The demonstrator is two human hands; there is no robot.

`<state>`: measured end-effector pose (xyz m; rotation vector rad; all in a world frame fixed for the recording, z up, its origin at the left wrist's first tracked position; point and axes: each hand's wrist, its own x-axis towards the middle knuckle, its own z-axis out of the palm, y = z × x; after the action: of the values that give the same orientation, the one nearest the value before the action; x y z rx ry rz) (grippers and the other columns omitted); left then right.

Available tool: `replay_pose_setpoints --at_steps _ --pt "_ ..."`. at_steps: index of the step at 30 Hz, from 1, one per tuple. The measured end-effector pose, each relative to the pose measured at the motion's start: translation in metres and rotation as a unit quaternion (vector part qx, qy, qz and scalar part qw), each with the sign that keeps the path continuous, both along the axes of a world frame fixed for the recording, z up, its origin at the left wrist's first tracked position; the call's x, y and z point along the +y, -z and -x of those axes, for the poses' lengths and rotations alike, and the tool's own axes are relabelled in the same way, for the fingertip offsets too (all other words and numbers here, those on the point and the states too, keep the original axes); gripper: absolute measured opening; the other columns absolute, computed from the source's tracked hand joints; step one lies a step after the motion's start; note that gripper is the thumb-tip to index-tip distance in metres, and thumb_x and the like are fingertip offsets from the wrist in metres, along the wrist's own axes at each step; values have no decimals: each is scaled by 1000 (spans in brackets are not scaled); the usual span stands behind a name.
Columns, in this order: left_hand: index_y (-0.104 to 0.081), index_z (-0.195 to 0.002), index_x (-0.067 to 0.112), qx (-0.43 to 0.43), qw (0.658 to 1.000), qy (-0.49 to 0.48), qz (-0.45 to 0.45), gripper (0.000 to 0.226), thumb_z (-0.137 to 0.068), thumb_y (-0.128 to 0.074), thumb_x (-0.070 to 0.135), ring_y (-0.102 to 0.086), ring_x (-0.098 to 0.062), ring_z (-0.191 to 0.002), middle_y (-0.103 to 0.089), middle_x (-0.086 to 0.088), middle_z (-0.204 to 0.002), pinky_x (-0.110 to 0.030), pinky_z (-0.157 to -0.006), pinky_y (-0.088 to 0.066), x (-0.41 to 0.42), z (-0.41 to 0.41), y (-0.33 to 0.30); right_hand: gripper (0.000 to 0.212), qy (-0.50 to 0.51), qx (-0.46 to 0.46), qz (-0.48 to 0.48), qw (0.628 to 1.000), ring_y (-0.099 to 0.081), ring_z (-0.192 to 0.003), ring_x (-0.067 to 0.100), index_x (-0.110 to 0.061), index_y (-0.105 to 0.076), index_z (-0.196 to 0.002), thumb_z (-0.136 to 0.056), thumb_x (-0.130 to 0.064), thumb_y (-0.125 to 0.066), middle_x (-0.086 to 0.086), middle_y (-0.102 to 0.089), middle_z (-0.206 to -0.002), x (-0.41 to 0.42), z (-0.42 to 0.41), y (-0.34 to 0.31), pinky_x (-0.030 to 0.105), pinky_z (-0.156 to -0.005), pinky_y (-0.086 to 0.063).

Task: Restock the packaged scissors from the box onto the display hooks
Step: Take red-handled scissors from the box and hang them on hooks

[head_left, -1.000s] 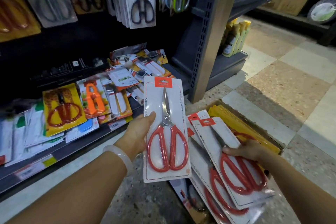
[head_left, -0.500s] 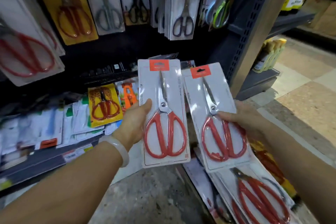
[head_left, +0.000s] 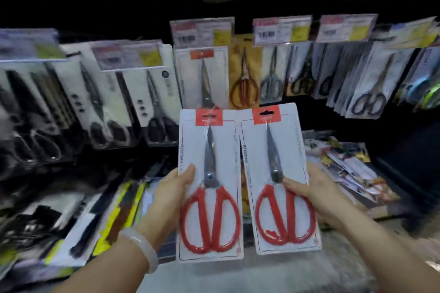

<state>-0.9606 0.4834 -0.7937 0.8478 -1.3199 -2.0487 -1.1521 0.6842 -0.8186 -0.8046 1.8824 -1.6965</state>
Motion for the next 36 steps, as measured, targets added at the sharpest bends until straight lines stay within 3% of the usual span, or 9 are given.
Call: replay_pose_setpoints --at_steps 5,9,12,15,22,25,28,33,36 --pt "-64 -100 5 24 998 -50 1 18 -91 -54 16 -71 -27 -71 -74 -15 -87 -40 -71 -59 -54 -38 -7 60 -46 12 27 999 -67 -103 23 -19 -56 -116 -62 -31 -81 2 -70 -111 -74 -25 -16 42 -88 -53" --pt "-65 -97 5 28 999 -41 6 17 -91 -54 16 -69 -30 -78 -72 -17 -92 -42 -78 -57 -70 -51 -15 55 -38 70 76 994 -66 -100 15 -21 -59 -108 -59 -34 -80 -1 -69 -110 -111 -35 -49 32 -84 -52" --pt "-66 -99 6 30 999 -33 5 18 -91 -54 18 -71 -29 -77 -74 -16 -91 -42 -75 -58 -75 -51 -14 50 -56 68 112 990 -67 -97 12 -17 -57 -109 -63 -24 -77 1 -70 -108 -127 -34 -70 26 -79 -52" --pt "-66 -94 7 31 999 -40 7 16 -91 -54 17 -72 -25 -70 -75 -13 -84 -39 -72 -58 -76 -48 -9 52 -52 71 120 989 -65 -103 19 -23 -56 -108 -61 -25 -78 4 -68 -113 -132 -28 -78 36 -86 -52" --pt "-64 -102 3 33 997 -64 -10 21 -91 -54 18 -69 -32 -81 -72 -19 -96 -47 -85 -53 -74 -47 -1 53 -46 52 163 984 -66 -100 19 -18 -54 -114 -65 -22 -76 5 -67 -112 -130 -20 -78 37 -86 -51" --pt "-63 -100 4 45 996 -73 -4 20 -92 -52 18 -70 -31 -78 -73 -17 -90 -44 -80 -55 -73 -46 1 82 -56 52 153 985 -64 -106 26 -9 -50 -122 -55 -40 -86 12 -65 -118 -138 -12 -82 41 -89 -52" --pt "-63 -94 7 51 994 -92 -4 15 -92 -52 17 -72 -24 -65 -75 -11 -77 -39 -70 -55 -71 -46 3 65 -70 44 141 987 -64 -107 26 -9 -49 -123 -67 -26 -76 11 -64 -119 -148 -5 -74 42 -92 -51" --pt "-64 -103 5 35 993 -115 -10 21 -91 -55 20 -68 -35 -86 -71 -20 -98 -46 -82 -54 -67 -49 3 41 -68 32 133 988 -64 -104 24 -11 -55 -118 -79 -10 -69 10 -66 -114 -170 5 -70 38 -90 -51" --pt "-64 -106 2 32 992 -124 -11 25 -90 -55 20 -66 -38 -95 -69 -23 -103 -50 -87 -52 -64 -49 2 51 -57 35 85 994 -62 -108 27 -8 -56 -121 -77 -28 -71 14 -65 -118 -185 14 -73 46 -100 -47"
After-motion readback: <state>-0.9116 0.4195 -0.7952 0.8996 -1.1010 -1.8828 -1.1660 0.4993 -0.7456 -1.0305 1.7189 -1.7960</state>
